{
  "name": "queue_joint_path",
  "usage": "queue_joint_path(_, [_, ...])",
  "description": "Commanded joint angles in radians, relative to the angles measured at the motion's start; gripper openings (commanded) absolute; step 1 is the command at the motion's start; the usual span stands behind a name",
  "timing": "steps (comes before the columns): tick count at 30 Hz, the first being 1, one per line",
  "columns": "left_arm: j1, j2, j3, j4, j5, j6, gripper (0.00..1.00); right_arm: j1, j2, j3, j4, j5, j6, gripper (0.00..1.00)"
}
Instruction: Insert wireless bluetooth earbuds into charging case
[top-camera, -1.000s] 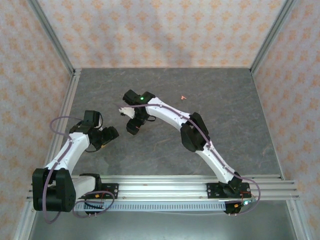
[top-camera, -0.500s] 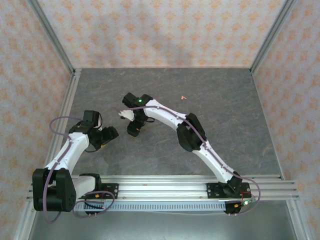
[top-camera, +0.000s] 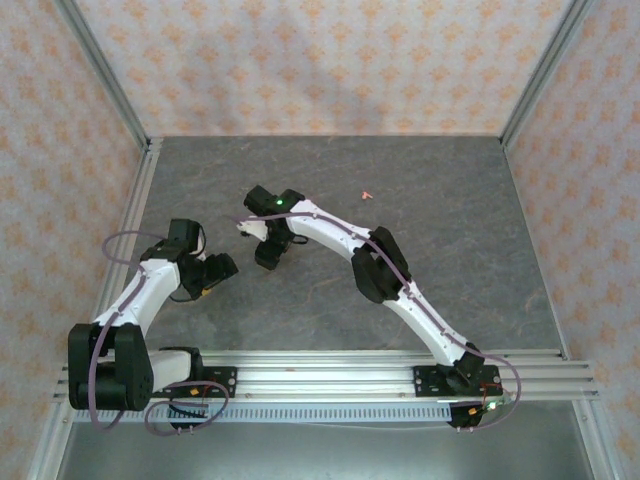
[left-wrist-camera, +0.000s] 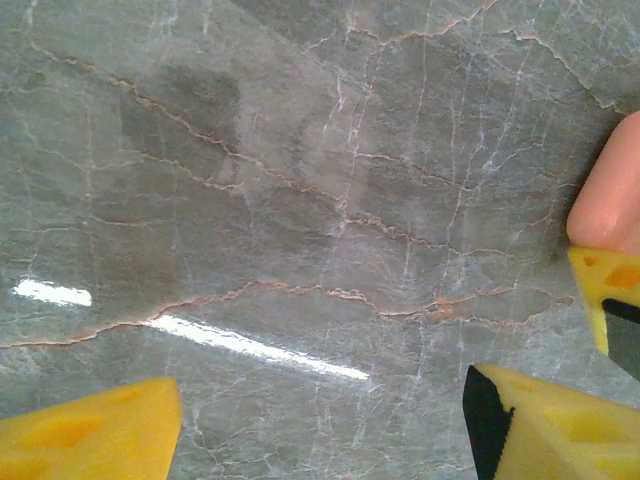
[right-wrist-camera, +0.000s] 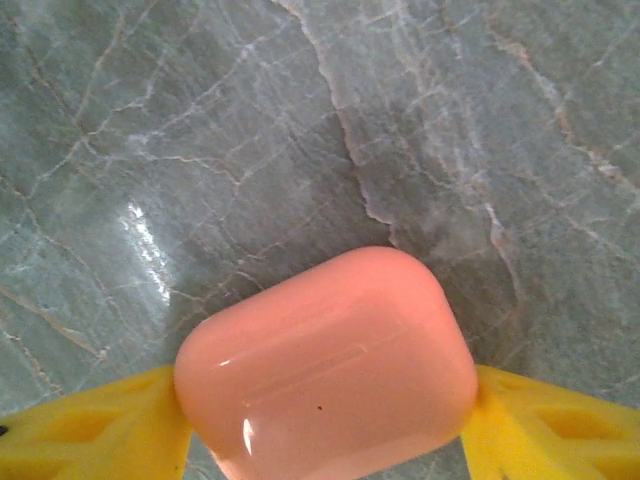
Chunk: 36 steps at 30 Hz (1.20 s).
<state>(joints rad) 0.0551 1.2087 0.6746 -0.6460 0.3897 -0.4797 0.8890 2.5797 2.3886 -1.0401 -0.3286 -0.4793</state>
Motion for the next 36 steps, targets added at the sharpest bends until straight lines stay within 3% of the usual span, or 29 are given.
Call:
queue_joint_path(1, [0.011, 0.015, 0.030, 0.010, 0.019, 0.030, 0.74, 0.008, 0.022, 0.023, -0.036, 0.014, 0.063, 0.59])
queue_joint_path(5, [0.011, 0.010, 0.034, 0.022, 0.035, 0.053, 0.74, 0.003, -0.012, -0.003, -0.053, 0.054, 0.227, 0.52])
queue_joint_path(9, [0.011, -0.031, 0.028, 0.057, 0.061, 0.065, 0.74, -0.017, -0.120, -0.142, 0.017, 0.037, 0.425, 0.50])
queue_joint_path(14, [0.011, -0.115, 0.018, 0.141, 0.124, 0.078, 0.73, -0.069, -0.350, -0.411, 0.242, 0.004, 0.703, 0.50])
queue_joint_path(18, [0.002, -0.197, -0.018, 0.301, 0.196, 0.046, 0.71, -0.124, -0.520, -0.604, 0.428, -0.047, 0.911, 0.47])
queue_joint_path(21, [-0.064, -0.260, -0.030, 0.445, 0.184, 0.043, 0.71, -0.156, -0.623, -0.705, 0.523, -0.077, 1.021, 0.46])
queue_joint_path(25, [-0.224, -0.291, -0.023, 0.629, 0.103, 0.093, 0.71, -0.182, -0.734, -0.786, 0.596, -0.092, 1.112, 0.46])
queue_joint_path(36, [-0.511, -0.181, -0.011, 1.053, -0.046, 0.161, 0.72, -0.220, -0.979, -1.008, 0.876, -0.114, 1.374, 0.46])
